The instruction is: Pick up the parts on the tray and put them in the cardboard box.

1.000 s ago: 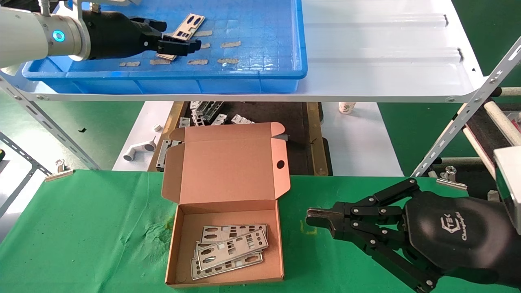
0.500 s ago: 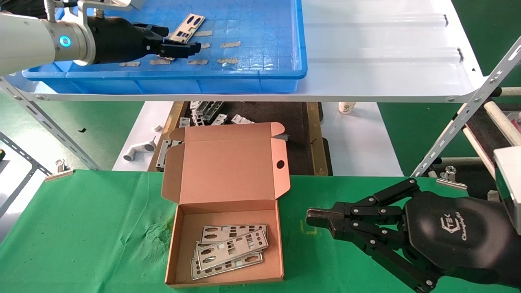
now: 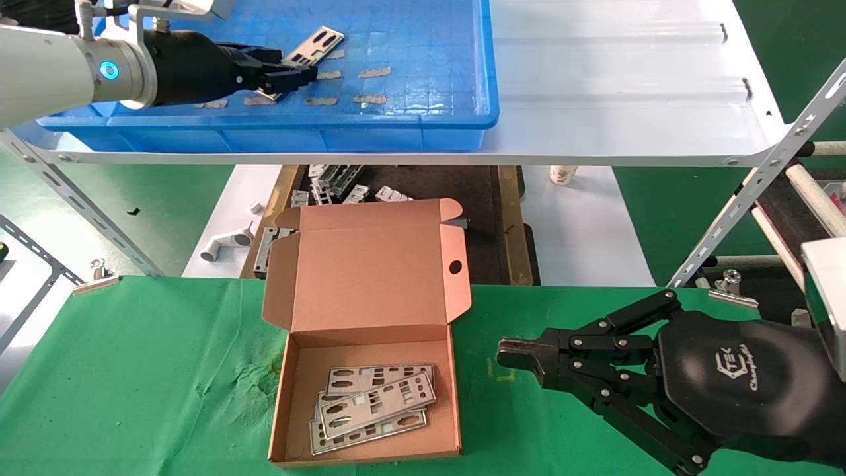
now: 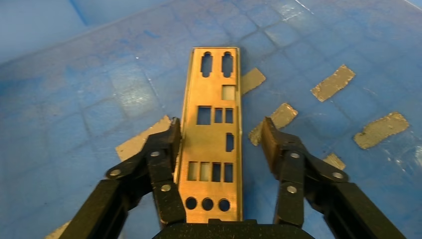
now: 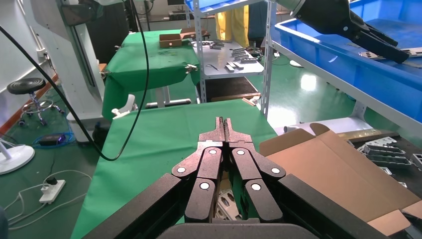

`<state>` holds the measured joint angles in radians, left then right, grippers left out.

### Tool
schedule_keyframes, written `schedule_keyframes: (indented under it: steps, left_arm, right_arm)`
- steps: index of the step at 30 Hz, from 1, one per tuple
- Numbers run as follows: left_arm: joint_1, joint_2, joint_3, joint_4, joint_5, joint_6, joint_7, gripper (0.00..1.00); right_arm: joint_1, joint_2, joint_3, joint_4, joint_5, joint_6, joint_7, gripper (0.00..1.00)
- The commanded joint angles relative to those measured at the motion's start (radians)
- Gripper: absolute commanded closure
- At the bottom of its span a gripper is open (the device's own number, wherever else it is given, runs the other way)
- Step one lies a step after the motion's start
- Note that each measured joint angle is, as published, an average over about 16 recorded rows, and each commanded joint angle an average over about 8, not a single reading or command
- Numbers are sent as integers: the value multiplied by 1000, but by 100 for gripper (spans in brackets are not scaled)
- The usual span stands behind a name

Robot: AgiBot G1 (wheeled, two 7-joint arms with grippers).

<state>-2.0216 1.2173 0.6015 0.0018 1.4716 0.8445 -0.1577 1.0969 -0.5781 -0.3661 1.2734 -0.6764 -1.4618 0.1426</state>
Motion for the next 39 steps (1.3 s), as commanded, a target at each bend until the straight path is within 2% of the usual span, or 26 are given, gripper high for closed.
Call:
schedule_keyframes:
  steps: [1, 28, 33, 39]
  left_arm:
    - [0, 0, 1, 0, 1, -5, 1, 100]
    - [-24, -16, -30, -38, -43, 21, 49, 100]
    - [-51, -43, -56, -79, -81, 105, 101, 100]
    - [-86, -90, -77, -126, -120, 292, 171, 100]
  right_arm:
    - [0, 0, 0, 0, 0, 0, 0, 100]
    - [0, 0, 0, 0, 0, 0, 0, 100]
    - [0, 0, 0, 0, 0, 0, 0, 100]
    - [0, 0, 0, 0, 0, 0, 0, 100]
